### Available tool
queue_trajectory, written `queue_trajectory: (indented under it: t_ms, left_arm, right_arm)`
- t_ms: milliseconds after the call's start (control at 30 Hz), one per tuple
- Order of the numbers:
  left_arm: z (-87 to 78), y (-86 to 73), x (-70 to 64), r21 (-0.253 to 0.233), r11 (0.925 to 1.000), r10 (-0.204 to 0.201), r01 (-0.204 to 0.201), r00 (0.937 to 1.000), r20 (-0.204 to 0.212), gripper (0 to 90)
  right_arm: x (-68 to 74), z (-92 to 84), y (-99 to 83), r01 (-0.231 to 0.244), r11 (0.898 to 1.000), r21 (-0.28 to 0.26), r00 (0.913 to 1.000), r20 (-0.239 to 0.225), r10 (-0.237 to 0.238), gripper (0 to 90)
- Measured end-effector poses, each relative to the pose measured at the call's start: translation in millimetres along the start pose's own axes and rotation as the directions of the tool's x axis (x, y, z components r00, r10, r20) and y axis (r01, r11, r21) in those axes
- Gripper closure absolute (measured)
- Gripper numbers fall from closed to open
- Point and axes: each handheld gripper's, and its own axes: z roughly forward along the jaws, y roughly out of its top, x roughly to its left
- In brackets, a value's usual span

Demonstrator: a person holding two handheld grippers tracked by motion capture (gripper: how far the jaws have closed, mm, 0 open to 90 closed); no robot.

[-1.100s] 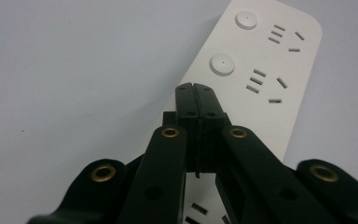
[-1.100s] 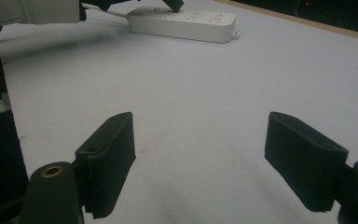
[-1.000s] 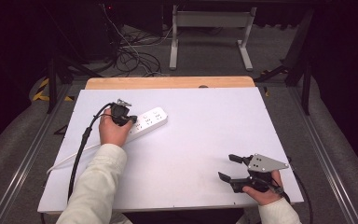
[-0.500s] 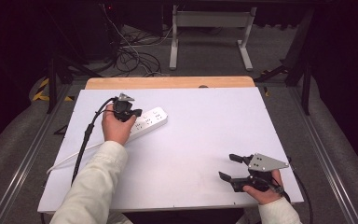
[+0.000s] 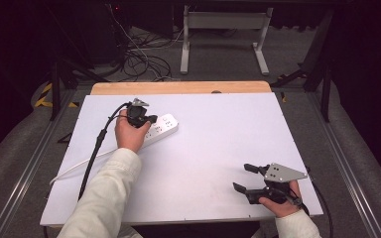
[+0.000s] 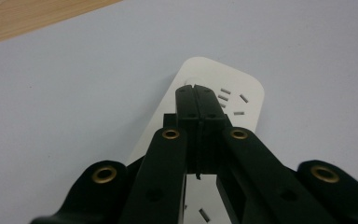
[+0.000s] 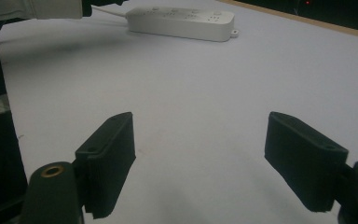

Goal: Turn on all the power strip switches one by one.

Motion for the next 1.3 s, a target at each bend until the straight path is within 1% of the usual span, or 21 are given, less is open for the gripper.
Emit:
queue_trajectory:
  t_ms: [100,167,200,233,333,533,600,667,733,767,833,1067,1100,1167,1200,1233,1267,1300]
  left_arm:
    - [4.0,-1.2,1.9,0.019,0.9998,0.0,0.001,0.9999,-0.017,89.8]
    - [6.4,-2.6,3.1,0.029,0.9995,-0.01,0.01,0.9998,-0.017,89.8]
    - [7.6,-2.8,3.9,0.029,0.9996,-0.004,0.005,0.9998,-0.019,89.8]
    - [8.7,-3.0,4.0,0.031,0.9995,-0.006,0.007,0.9997,-0.022,89.8]
    - [12.6,-4.0,3.1,0.035,0.9991,-0.021,0.022,0.9996,-0.02,89.7]
    - [17.1,-4.6,0.9,0.036,0.9993,-0.008,0.009,0.9995,-0.031,89.7]
    - [16.8,-4.6,1.3,0.037,0.9993,-0.002,0.004,0.9988,-0.049,89.7]
    - [16.3,-4.9,1.9,0.037,0.9993,-0.006,0.008,0.9985,-0.055,89.7]
    - [15.8,-5.2,2.9,0.039,0.9992,-0.004,0.006,0.9987,-0.051,89.8]
    - [15.5,-5.2,3.6,0.04,0.9992,0.003,-0.001,0.9985,-0.055,89.8]
    - [15.7,-5.5,2.7,0.039,0.9993,0.002,0.0,0.9985,-0.054,89.8]
    - [16.0,-6.1,3.2,0.039,0.9991,0.017,-0.015,0.9982,-0.058,89.8]
    - [16.5,-6.4,2.5,0.038,0.9992,0.013,-0.011,0.9985,-0.053,89.8]
    - [17.4,-6.4,3.0,0.034,0.9994,0.001,0.0,0.9997,-0.026,89.8]
    - [20.1,-6.8,0.5,0.031,0.9988,-0.04,0.039,0.999,0.021,89.8]
    - [20.1,-6.8,0.5,0.031,0.9988,-0.04,0.039,0.999,0.021,89.8]
    - [20.2,-5.7,-3.3,0.038,0.9992,-0.01,0.01,0.9999,-0.009,89.8]
    - [20.2,-5.3,-5.1,0.042,0.999,0.011,-0.01,0.9995,-0.028,89.8]
  right_arm:
    - [-0.2,-0.6,-0.6,-0.002,1.0,-0.001,1.0,0.001,0.002,24.8]
    - [-0.3,-1.3,-0.6,0.0,1.0,-0.003,1.0,0.001,0.0,24.8]
    - [-0.2,-1.5,-0.7,-0.002,1.0,-0.003,1.0,0.001,0.002,24.8]
    - [-0.3,-1.5,-0.8,-0.002,1.0,-0.003,1.0,0.0,0.002,24.8]
    - [-0.3,-1.5,-0.8,-0.001,1.0,-0.003,1.0,0.002,0.001,24.8]
    - [-0.4,-1.9,-0.8,0.001,1.0,-0.002,1.0,-0.001,-0.001,24.8]
    - [-0.4,-2.1,-0.9,0.002,1.0,-0.002,1.0,-0.001,-0.002,24.8]
    - [-0.3,-2.1,-0.9,0.002,1.0,-0.002,1.0,-0.002,-0.002,24.8]
    - [-0.2,-2.1,-1.0,0.004,1.0,-0.002,1.0,-0.003,-0.004,24.8]
    - [-0.1,-2.1,-1.0,0.004,1.0,-0.001,1.0,-0.003,-0.004,24.8]
    - [-0.1,-2.0,-1.0,0.005,1.0,-0.001,1.0,-0.003,-0.005,24.8]
    - [0.4,-1.8,-0.8,0.005,1.0,0.0,1.0,-0.003,-0.005,24.8]
    - [0.3,-1.8,-0.8,0.004,1.0,0.0,1.0,-0.003,-0.004,24.8]
    - [0.6,-1.8,-0.7,0.005,1.0,0.0,1.0,-0.004,-0.005,24.8]
    - [0.7,-1.8,-0.7,0.006,1.0,0.0,1.0,-0.004,-0.006,24.8]
    - [0.7,-1.8,-0.7,0.006,1.0,0.0,1.0,-0.004,-0.006,24.8]
    - [0.7,-1.9,-0.7,0.006,1.0,0.0,1.0,-0.004,-0.006,24.8]
    - [0.8,-2.1,-0.7,0.006,1.0,-0.001,1.0,-0.004,-0.006,24.8]
